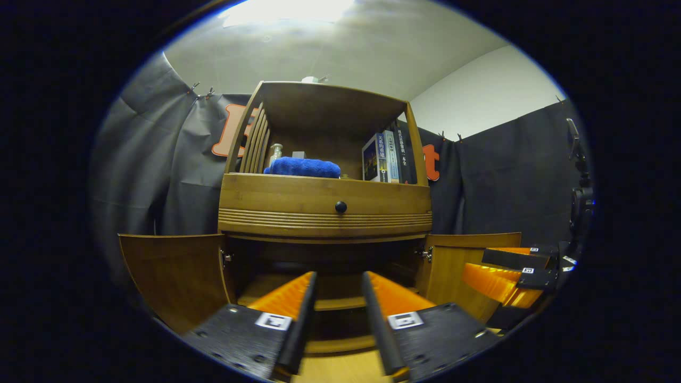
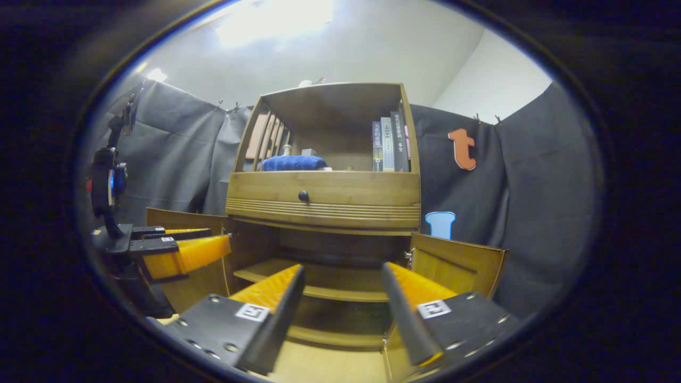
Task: Open the right door of the double-door shoe cabinet with the right hand, and open the left door with the left hand.
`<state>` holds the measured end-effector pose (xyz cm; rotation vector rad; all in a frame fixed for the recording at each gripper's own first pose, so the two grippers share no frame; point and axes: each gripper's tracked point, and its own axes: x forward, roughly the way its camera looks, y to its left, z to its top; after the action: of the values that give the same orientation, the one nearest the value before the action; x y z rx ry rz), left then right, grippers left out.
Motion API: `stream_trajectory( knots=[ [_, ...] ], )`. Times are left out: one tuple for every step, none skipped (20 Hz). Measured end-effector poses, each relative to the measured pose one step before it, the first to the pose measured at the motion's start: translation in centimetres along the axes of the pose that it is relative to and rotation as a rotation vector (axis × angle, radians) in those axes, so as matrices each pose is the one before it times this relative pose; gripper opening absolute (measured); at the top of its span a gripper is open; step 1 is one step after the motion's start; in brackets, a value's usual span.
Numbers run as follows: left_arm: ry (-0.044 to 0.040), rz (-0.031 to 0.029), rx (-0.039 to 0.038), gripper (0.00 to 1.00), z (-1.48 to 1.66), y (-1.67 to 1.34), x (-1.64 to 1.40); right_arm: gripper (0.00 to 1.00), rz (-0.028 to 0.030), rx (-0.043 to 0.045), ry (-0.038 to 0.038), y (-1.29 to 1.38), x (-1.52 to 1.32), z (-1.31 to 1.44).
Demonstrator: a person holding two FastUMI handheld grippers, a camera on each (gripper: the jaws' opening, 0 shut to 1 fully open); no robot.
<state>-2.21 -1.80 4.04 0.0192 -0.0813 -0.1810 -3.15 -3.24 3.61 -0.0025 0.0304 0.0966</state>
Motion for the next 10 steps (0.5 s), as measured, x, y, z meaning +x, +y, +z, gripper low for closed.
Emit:
stream_trajectory(
  knots=[
    [-0.00641, 0.00569, -0.00310, 0.60, 0.252, -0.008, 0.120, 0.82, -0.00078, -0.00835, -0.00087, -0.027, 0.052, 0.029],
    [-0.00056, 0.00252, -0.00049, 0.77, -0.212, 0.121, -0.155, 0.97, -0.00338, -0.00461, -0.00129, -0.063, 0.040, 0.004],
    [-0.00239, 0.00175, 0.00088, 0.94, 0.114, 0.051, -0.030, 0.96, 0.00013, -0.00026, -0.00056, 0.122, 0.022, -0.072],
    [-0.00189, 0.00238, 0.00244, 0.94, -0.007, -0.044, 0.057, 0.96, 0.00067, 0.00384, -0.00023, 0.084, -0.016, -0.060],
    [-0.00309, 0.00442, 0.00154, 0.92, 0.076, 0.121, 0.014, 0.96, 0.00021, 0.00593, 0.00339, -0.089, 0.004, -0.106],
    [-0.00212, 0.00394, -0.00027, 0.94, 0.096, 0.133, -0.024, 0.97, -0.00003, 0.00657, 0.00247, -0.071, 0.028, -0.096],
    [-0.00062, 0.00129, -0.00135, 0.94, -0.036, 0.050, 0.108, 0.96, -0.00217, 0.00615, 0.00054, 0.010, -0.112, 0.003],
    [0.00123, 0.00081, -0.00141, 0.94, -0.084, 0.080, 0.078, 0.96, -0.00468, 0.00481, -0.00096, -0.147, 0.035, 0.064],
    [0.00077, 0.00346, -0.00220, 0.94, -0.021, 0.171, -0.049, 0.97, -0.00297, 0.00345, -0.00086, -0.156, -0.099, -0.005],
    [0.00147, 0.00283, -0.00346, 0.94, -0.023, 0.152, 0.019, 0.97, -0.00203, 0.00253, 0.00137, -0.035, 0.057, -0.008]
  ],
)
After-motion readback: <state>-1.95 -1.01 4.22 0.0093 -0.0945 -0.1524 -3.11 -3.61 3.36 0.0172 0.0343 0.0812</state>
